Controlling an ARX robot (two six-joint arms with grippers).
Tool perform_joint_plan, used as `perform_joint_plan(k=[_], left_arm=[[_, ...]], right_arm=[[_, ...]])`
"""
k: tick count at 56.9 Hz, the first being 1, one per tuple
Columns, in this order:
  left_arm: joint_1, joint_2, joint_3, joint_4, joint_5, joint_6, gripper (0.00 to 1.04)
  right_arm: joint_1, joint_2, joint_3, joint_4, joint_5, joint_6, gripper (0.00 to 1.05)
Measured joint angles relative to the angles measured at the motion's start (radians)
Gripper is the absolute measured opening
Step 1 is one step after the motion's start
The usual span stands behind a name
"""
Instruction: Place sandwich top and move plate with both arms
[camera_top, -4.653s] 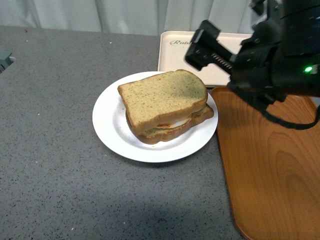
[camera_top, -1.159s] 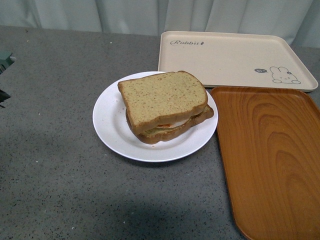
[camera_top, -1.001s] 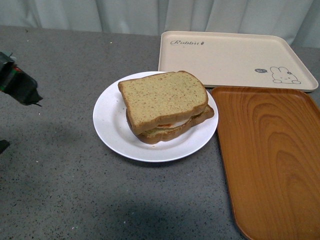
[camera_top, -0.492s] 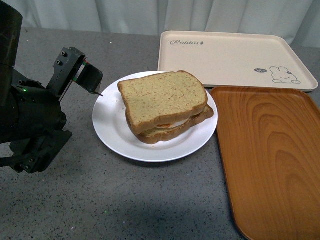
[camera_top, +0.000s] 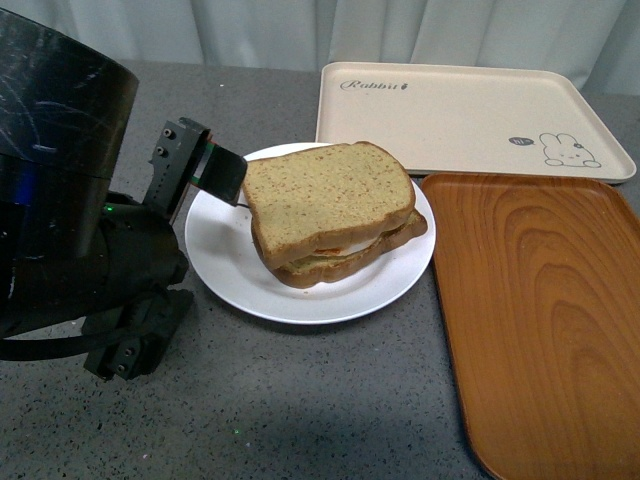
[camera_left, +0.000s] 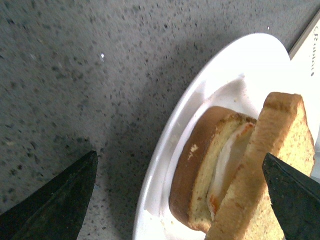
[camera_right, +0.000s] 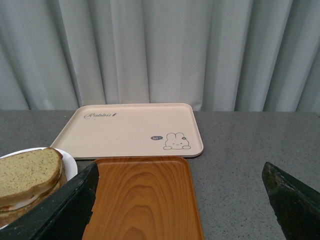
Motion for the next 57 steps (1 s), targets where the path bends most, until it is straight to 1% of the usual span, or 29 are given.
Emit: perform_joint_plan(k=[7,35,52,57], left_arm=[[-0.011,0.004,0.007,0.005,-0.003,-0.02,0.98],[-0.012,0.027,0.006,0.026,-0.006,-0.073,0.98],[-0.036,0.034,0.008,0.035,-0.013,-0.101,0.98],[-0.037,0.037,0.008,0.035,-0.014,-0.103,0.85]], right_arm=[[0.0,0.0,0.0,0.0,0.0,0.0,0.96],[0.0,0.0,0.0,0.0,0.0,0.0,0.96],[0.0,0.0,0.0,0.0,0.0,0.0,0.96],[0.0,0.0,0.0,0.0,0.0,0.0,0.96]])
